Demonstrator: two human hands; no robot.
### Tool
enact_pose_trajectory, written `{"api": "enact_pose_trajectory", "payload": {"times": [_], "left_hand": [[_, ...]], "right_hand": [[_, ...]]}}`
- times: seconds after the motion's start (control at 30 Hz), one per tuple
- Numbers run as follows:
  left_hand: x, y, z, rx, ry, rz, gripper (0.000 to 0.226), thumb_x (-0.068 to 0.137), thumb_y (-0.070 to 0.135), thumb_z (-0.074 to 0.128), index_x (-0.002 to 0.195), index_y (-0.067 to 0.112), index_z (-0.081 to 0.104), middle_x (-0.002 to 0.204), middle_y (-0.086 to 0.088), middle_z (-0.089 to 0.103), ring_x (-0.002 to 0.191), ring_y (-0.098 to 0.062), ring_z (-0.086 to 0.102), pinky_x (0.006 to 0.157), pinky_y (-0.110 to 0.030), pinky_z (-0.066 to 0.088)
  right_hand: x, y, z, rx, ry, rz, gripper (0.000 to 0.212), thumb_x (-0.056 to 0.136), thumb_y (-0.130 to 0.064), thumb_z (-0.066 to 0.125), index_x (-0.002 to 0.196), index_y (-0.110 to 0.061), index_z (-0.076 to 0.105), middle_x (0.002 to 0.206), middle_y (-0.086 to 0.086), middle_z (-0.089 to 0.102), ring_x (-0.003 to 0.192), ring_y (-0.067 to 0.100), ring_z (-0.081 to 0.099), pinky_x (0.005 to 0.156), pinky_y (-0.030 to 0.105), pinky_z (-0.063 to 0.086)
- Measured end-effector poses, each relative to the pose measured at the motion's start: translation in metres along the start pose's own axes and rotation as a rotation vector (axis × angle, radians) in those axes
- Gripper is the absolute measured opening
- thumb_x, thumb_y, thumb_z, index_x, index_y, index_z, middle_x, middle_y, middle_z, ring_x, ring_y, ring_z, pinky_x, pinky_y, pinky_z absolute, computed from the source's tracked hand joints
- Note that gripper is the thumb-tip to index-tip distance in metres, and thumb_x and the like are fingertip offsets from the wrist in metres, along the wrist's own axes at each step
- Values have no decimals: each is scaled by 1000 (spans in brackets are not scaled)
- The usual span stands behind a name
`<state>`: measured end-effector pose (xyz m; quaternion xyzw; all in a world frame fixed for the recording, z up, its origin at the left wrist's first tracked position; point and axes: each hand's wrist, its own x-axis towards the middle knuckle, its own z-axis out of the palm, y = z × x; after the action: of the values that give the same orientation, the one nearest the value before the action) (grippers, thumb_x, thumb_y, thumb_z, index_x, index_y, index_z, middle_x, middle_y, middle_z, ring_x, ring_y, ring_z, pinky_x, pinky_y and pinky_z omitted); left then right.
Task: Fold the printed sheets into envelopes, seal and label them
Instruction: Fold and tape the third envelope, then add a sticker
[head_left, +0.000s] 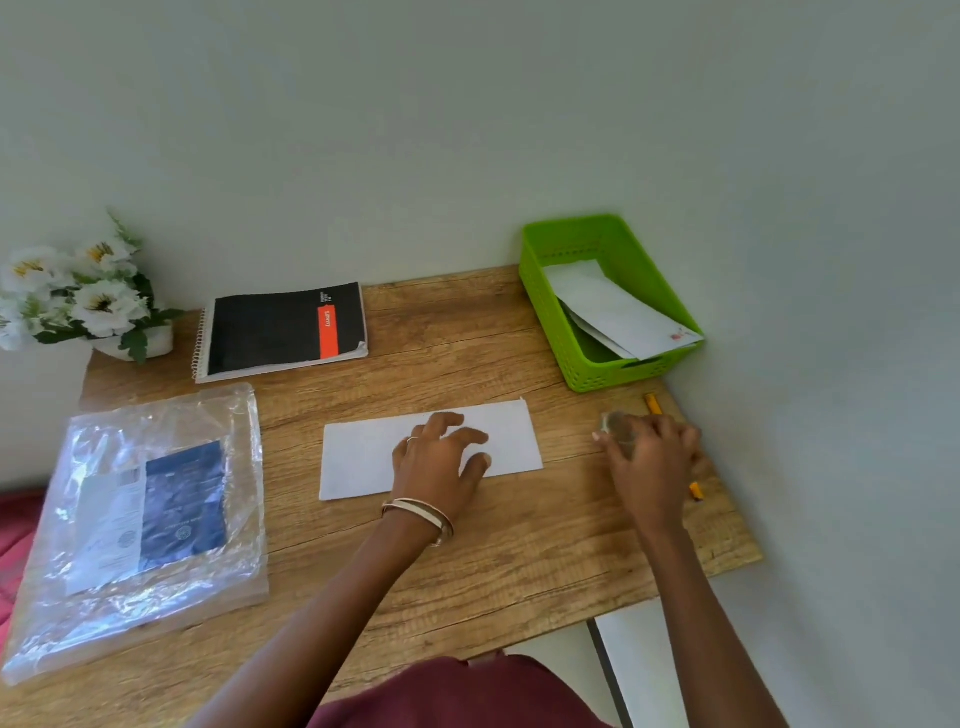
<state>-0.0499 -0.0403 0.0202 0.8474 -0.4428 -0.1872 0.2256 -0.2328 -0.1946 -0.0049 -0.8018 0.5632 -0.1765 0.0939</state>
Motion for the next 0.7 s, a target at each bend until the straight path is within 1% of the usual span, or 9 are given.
{"api": "enact_pose_trajectory", "payload": {"times": [0.1,0.17,0.27,0.37,0.47,0.5,0.6,0.63,0.7], "left_hand": [[6,15,6,-54,-38,49,28,89,36,55,116,33,61,133,4,46,123,-18,40,98,-41,32],[7,22,9,-79,-50,63,27,89,35,55,114,32,62,131,5,48,122,-17,41,97,-39,32],[8,27,10,-127,-33,83,23,88,33,57,110,31,65,125,6,54,117,-17,46,96,-39,37],[6,31,6,-213,33,126,19,88,31,59,104,29,68,114,6,61,110,-18,52,92,-42,42],[2,40,-2,-334,141,149,17,86,27,64,101,24,70,107,5,67,102,-15,58,89,-35,45],[0,45,-5,-391,172,140,17,84,25,66,100,22,70,104,5,69,98,-12,60,87,-30,46],[-4,55,-14,-593,163,79,23,80,19,71,103,20,67,92,6,72,86,-1,64,78,-9,45],[-5,57,-16,-680,137,47,28,79,16,72,106,18,66,87,5,73,83,-2,65,76,-10,47],[-6,60,-19,-856,99,-33,34,78,10,73,109,14,62,83,1,73,81,-9,69,74,-21,54]], "right_hand": [[3,-2,5,-61,-93,-18,29,81,-39,70,99,-17,71,110,13,56,110,34,38,88,49,34],[5,-4,7,0,-90,19,24,84,-33,68,101,-17,71,112,10,54,112,32,37,89,47,29],[4,-3,3,268,-87,42,24,83,-28,70,100,-12,72,108,6,55,110,29,38,90,46,36],[-1,-6,-8,656,-162,8,19,79,-21,74,95,-13,71,101,3,57,107,22,45,82,31,40],[-8,-15,-23,944,-237,-41,17,74,-16,76,90,-17,69,101,2,59,101,14,55,76,16,46],[-11,-18,-25,980,-253,-75,18,72,-19,76,89,-17,70,100,-4,60,101,14,56,77,17,48],[-17,-22,-29,1078,-311,-147,19,72,-24,77,90,-24,74,99,-13,61,107,21,56,85,33,52],[-18,-23,-30,1102,-321,-171,18,73,-28,78,91,-28,75,100,-12,61,109,24,55,87,38,51],[-21,-27,-31,1126,-325,-202,22,71,-39,78,92,-31,75,101,-10,61,110,28,53,91,46,50]]}}
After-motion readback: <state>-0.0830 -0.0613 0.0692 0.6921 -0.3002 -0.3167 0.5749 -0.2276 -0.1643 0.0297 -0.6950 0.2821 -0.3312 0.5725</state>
